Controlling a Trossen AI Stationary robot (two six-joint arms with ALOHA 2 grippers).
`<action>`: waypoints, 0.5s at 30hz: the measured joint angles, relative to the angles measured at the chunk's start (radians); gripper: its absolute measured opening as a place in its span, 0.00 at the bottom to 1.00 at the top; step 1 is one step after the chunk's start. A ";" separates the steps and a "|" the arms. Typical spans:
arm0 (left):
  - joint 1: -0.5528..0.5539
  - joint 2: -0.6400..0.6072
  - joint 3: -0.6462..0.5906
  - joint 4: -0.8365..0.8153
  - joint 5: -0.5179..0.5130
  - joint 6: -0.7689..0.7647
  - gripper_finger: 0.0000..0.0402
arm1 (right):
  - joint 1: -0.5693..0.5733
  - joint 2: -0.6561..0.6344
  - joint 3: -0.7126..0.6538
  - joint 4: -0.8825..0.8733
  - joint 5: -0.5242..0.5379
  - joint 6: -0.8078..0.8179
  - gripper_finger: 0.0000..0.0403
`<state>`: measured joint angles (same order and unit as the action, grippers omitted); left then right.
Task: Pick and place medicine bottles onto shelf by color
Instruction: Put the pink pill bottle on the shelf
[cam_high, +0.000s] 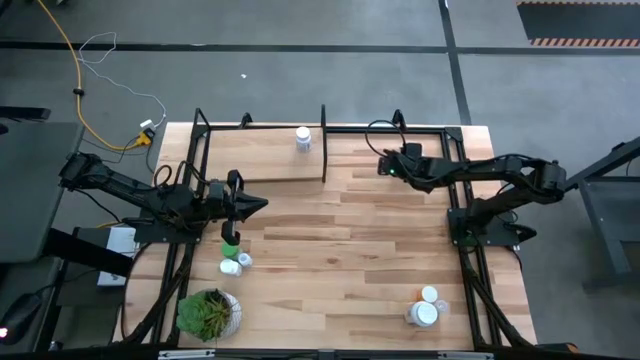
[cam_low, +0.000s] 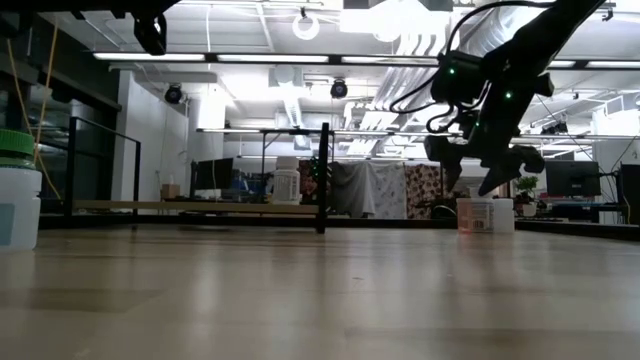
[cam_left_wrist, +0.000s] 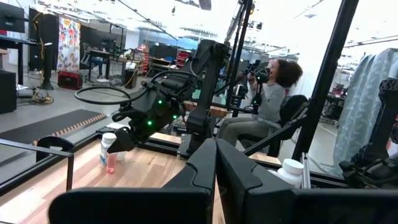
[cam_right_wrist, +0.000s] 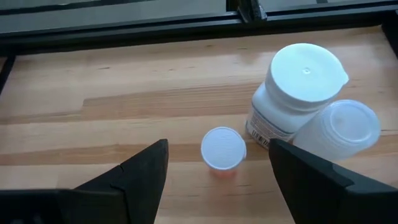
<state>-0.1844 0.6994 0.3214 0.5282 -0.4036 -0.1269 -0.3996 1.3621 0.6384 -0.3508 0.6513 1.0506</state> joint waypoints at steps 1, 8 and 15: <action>0.000 0.000 0.000 0.000 0.000 0.000 0.00 | -0.004 0.000 0.000 -0.002 -0.001 0.000 0.65; 0.000 0.000 0.000 0.000 0.000 0.000 0.00 | -0.026 0.000 0.000 -0.002 -0.027 0.007 0.53; 0.000 0.000 0.000 0.000 0.000 0.000 0.00 | -0.040 0.000 0.000 -0.002 -0.036 0.008 0.47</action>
<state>-0.1844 0.6994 0.3214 0.5282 -0.4038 -0.1270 -0.4392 1.3621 0.6384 -0.3531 0.6156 1.0588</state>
